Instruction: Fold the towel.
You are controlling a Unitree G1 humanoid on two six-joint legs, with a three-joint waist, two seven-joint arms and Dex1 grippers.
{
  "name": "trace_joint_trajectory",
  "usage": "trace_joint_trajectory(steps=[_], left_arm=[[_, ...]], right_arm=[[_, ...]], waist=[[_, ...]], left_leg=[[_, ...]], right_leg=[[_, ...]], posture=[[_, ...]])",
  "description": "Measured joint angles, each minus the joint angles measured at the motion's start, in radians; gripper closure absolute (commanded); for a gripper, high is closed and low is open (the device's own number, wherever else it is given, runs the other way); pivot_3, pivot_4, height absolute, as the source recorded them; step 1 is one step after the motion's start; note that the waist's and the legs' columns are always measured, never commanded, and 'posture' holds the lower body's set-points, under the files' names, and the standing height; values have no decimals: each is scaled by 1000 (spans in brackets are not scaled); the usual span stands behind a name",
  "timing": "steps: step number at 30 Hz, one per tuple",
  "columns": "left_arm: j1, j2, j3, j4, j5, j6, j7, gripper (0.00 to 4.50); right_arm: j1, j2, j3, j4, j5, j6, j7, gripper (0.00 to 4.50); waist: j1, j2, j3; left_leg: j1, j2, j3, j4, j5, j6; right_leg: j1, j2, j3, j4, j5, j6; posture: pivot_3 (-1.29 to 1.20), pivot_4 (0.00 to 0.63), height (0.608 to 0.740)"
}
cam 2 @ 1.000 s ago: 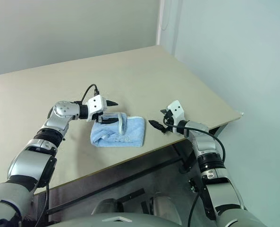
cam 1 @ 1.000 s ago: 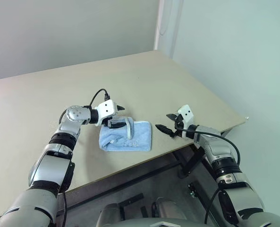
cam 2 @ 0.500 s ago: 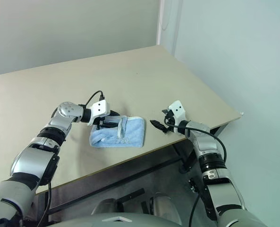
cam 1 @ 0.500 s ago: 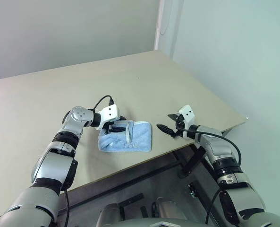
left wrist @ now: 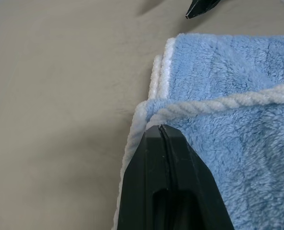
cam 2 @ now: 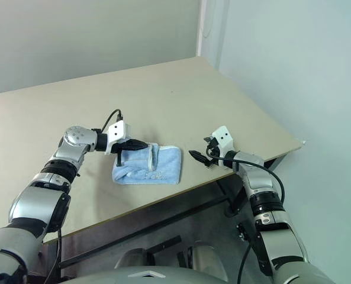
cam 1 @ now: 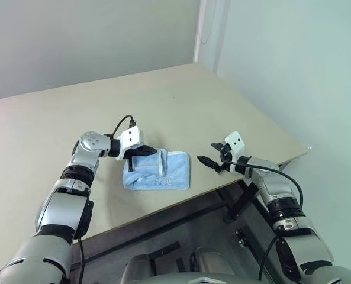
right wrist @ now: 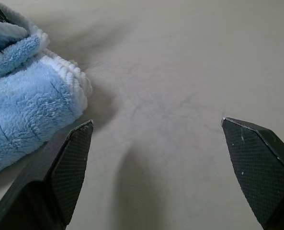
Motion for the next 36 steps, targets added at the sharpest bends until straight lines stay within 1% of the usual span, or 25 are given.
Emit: trace_joint_trajectory(steps=[5, 9, 11, 14, 17, 20, 23, 26, 30, 33, 36], left_arm=[[0, -3, -2, -26, -4, 108, -24, 4474], [-2, 5, -1, -136, -9, 256, -35, 4474], [8, 26, 3, -254, -30, 348, -48, 4474], [62, 69, 10, -460, -73, 485, -71, 4474], [164, 136, 4, -669, -98, 634, -94, 4474], [273, 204, -5, -840, -109, 720, -106, 4474], [350, 231, -15, -951, -109, 747, -78, 4474], [393, 228, -28, -1023, -112, 765, -40, 4474], [420, 199, -41, -1076, -110, 769, 22, 4474], [437, 166, -79, -1080, -90, 744, 71, 4474], [440, 146, -104, -1075, -68, 736, 122, 3927]], right_arm=[[0, 0, 0, 0, 0, 0, 0, 0], [0, 2, 0, 0, 0, 1, -3, 0], [1, 4, 0, -1, 0, 3, -6, 0], [3, 8, 0, -1, 1, 9, -9, 0], [9, 15, 0, -5, 5, 14, -7, 0], [11, 18, 1, -15, 9, 17, -7, 0], [10, 25, 1, -18, 9, 17, -7, 0], [9, 39, 5, -18, 9, 16, -7, 0], [5, 46, 16, -17, 8, 13, -6, 0], [-10, 47, 18, -11, 8, 10, -6, 0], [-25, 48, 18, -5, 8, 7, -5, 0]], waist=[[-1, 0, 0], [-2, 0, 0], [-3, 0, 0], [-5, 0, 0], [-7, 0, 0], [-3, 0, 0], [1, 0, 0], [0, 0, 0], [-1, 0, 0], [-1, 1, 0], [-1, 1, 0]], left_leg=[[0, 0, 0, 0, 0, 0], [0, 0, 0, 0, 0, 0], [0, 0, 0, 0, 0, 0], [1, 0, 0, -2, 0, 0], [1, 1, -1, -2, 0, 0], [1, 1, -1, -1, 0, 0], [1, 1, -1, 1, 0, 0], [0, 0, -1, 4, 0, 0], [1, 0, -1, 7, 0, 0], [1, 0, -1, 8, 0, 0], [1, 0, -1, 9, 0, 0]], right_leg=[[0, 0, 0, 0, 0, 0], [0, 0, 0, 0, 0, 0], [0, 0, 0, 0, 0, 0], [0, 0, 0, 0, 0, 0], [0, 1, 1, 1, 0, 0], [0, 1, 1, 1, 0, -1], [1, 0, 1, 1, -2, -3], [2, 0, 1, 1, -2, -4], [4, 0, 2, 2, -2, -4], [4, 0, 2, 2, -2, -3], [4, 0, 2, 2, -2, -3]], posture=[[0, 0, 740], [0, 0, 740], [0, 0, 740], [0, 0, 740], [0, 0, 740], [0, 0, 740], [0, 0, 740], [0, 0, 740], [0, 0, 740], [0, 0, 740], [0, 0, 740]])
